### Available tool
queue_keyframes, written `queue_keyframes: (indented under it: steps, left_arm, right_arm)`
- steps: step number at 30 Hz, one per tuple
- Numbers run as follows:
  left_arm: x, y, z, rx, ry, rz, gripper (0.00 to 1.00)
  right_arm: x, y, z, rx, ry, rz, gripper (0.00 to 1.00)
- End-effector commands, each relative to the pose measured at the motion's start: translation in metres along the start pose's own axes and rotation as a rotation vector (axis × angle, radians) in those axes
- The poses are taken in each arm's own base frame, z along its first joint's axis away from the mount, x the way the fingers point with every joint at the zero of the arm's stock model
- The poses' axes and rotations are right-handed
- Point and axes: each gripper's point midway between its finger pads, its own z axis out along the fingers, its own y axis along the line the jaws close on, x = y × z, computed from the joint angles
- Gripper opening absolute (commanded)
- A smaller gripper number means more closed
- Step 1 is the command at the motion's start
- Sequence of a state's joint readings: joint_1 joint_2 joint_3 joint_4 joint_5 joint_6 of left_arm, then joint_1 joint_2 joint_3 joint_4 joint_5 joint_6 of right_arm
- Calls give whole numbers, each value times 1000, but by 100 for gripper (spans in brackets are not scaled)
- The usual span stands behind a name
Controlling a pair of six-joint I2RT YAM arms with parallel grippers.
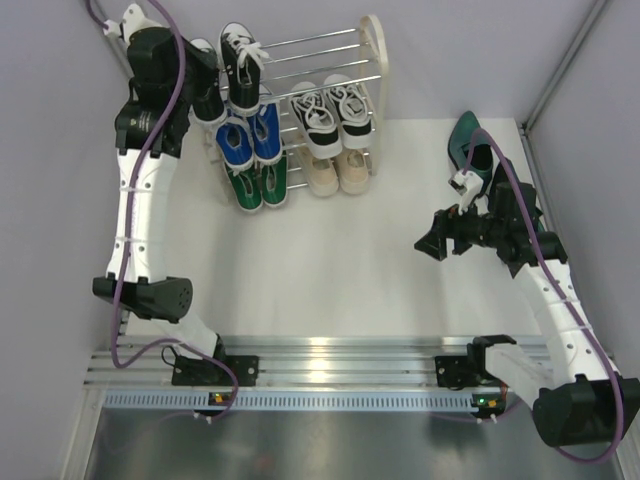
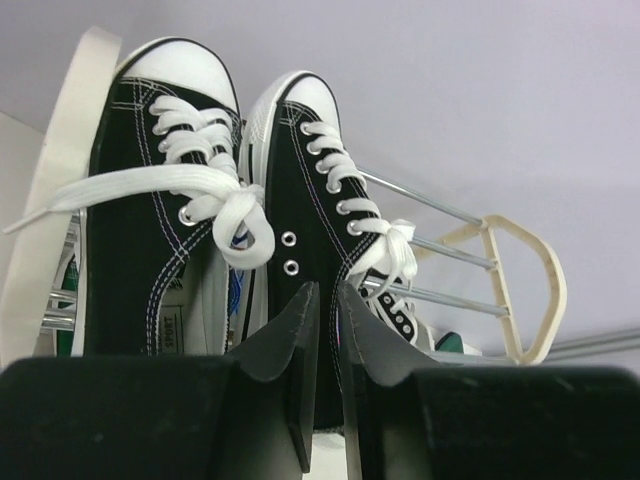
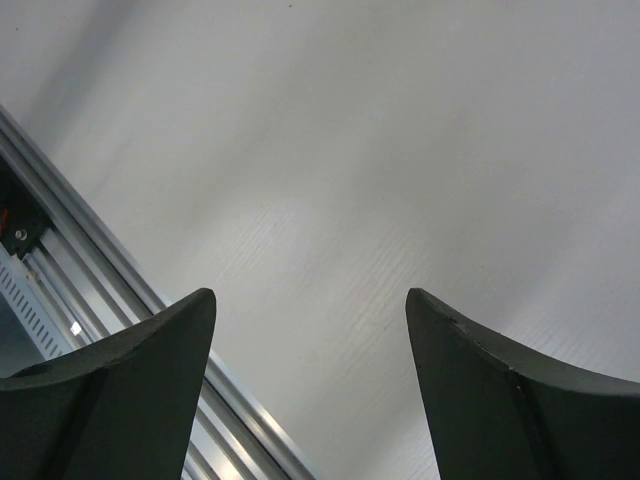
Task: Place and organize the shoes onto the shoe shelf
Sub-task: Place the shoe at the shoe shelf.
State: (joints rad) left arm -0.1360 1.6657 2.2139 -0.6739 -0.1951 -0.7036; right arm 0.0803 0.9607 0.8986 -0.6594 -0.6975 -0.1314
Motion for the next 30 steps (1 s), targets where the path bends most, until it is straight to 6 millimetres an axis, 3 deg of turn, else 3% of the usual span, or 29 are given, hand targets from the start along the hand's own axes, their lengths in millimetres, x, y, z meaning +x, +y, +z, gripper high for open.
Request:
queue_keyframes:
  steps: [1, 6, 9, 12, 13, 17, 24, 30]
  left_arm:
    - [-13, -20, -23, 92, -16, 6, 18]
    - [12, -22, -18, 67, 18, 39, 17]
    - [21, -28, -8, 63, 25, 55, 23]
    - [13, -33, 7, 53, -14, 68, 34]
    - [0, -40, 5, 65, -51, 64, 39]
    - [0, -34, 33, 27, -100, 125, 47]
    - [14, -23, 63, -8, -103, 190, 49]
    - [23, -8, 73, -63, -94, 250, 49]
  right_arm:
    - [-19, 3, -10, 8, -55, -44, 77]
    - [-19, 3, -10, 8, -54, -41, 77]
    - [-19, 4, -10, 6, -54, -42, 77]
    - [-18, 4, -10, 6, -52, -41, 77]
    - [-18, 4, -10, 6, -53, -42, 77]
    - [-19, 3, -10, 9, -52, -44, 77]
    - [-18, 2, -10, 15, -49, -46, 77]
    - [-18, 1, -10, 18, -48, -44, 77]
